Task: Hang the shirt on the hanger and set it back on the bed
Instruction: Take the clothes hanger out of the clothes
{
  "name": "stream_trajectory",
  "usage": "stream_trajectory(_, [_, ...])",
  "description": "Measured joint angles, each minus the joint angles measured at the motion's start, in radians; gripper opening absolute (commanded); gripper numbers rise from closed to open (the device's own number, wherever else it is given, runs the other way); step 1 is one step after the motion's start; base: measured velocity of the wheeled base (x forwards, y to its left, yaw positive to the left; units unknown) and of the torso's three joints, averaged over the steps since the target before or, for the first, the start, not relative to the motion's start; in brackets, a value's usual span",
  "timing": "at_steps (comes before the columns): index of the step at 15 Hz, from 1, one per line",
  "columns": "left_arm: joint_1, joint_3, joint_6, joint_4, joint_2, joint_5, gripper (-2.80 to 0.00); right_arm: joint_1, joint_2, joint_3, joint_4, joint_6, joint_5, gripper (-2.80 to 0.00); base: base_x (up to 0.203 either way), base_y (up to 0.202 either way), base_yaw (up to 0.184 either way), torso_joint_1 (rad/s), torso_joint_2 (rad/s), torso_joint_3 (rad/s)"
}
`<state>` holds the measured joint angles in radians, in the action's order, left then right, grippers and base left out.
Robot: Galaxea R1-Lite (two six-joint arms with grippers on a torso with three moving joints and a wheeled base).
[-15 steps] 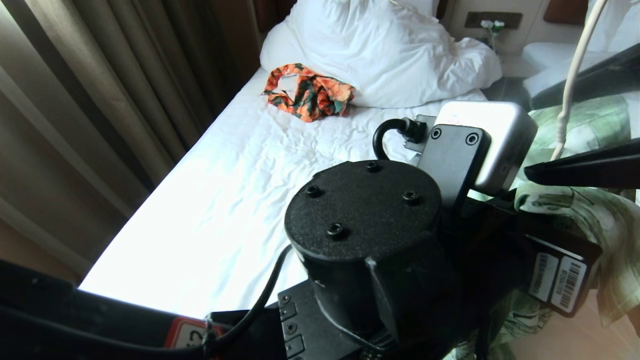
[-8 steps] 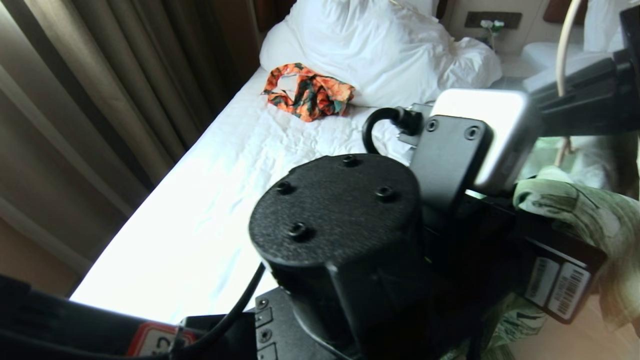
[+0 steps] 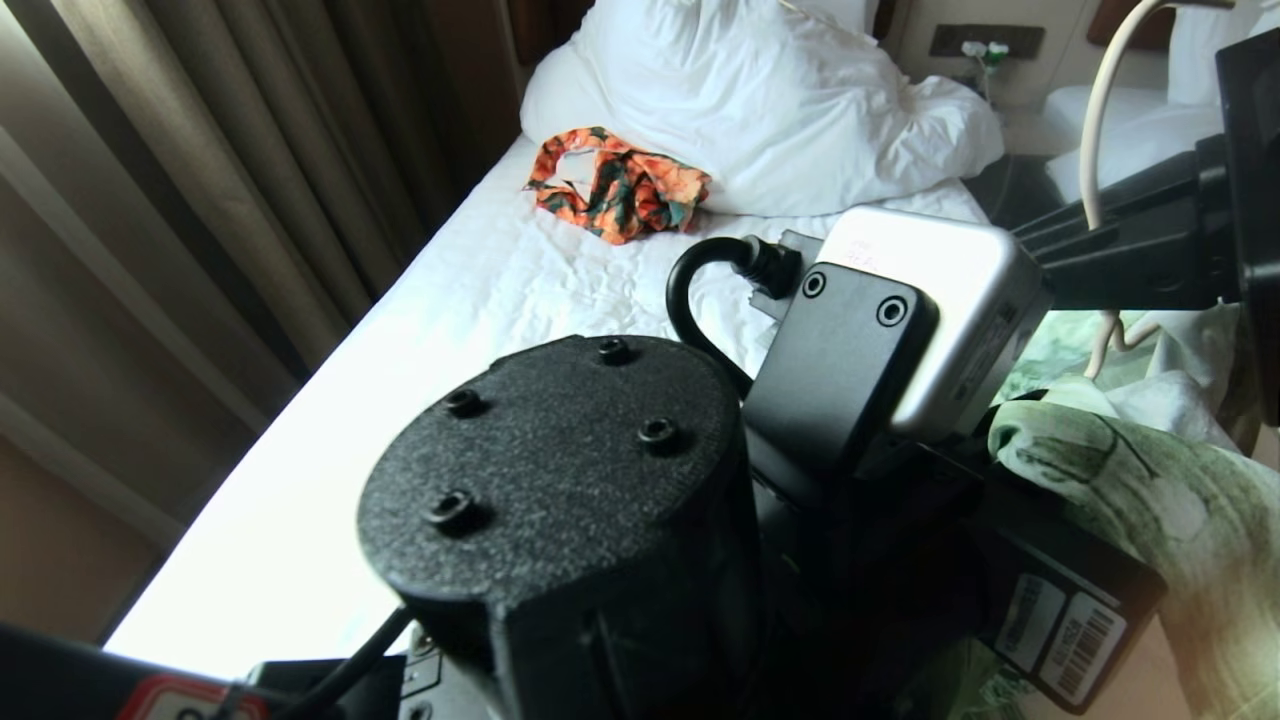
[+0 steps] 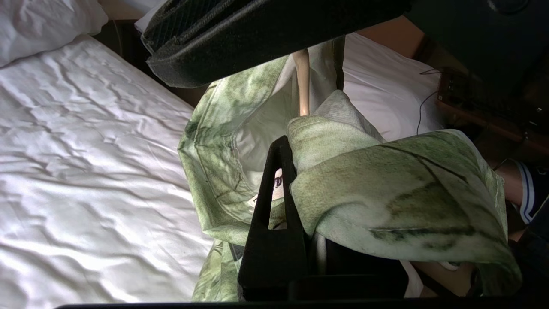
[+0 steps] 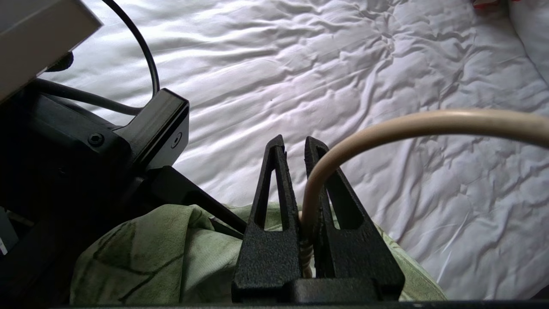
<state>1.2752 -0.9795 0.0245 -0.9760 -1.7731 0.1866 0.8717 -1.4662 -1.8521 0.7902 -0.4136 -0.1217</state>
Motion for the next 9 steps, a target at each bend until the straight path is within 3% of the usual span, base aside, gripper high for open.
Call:
stream_trajectory(3, [0.006,0.017,0.003,0.004,0.013,0.001,-2.80,0.000,0.000,0.001,-0.002,0.001,-0.013,-2.80,0.000,0.000,0.000,0.000,0.00,0.000])
stream_trajectory(4, [0.007,0.022,0.014,0.006,0.017,-0.001,0.00,0.000,0.000,0.001,-0.007,0.001,-0.016,-2.80,0.000,0.000,0.000,0.000,0.00,0.000])
stream_trajectory(9, [0.009,0.028,0.022,0.009,0.027,-0.004,0.00,0.001,0.004,0.001,-0.006,0.008,-0.015,-2.80,0.000,0.000,0.000,0.000,0.00,0.000])
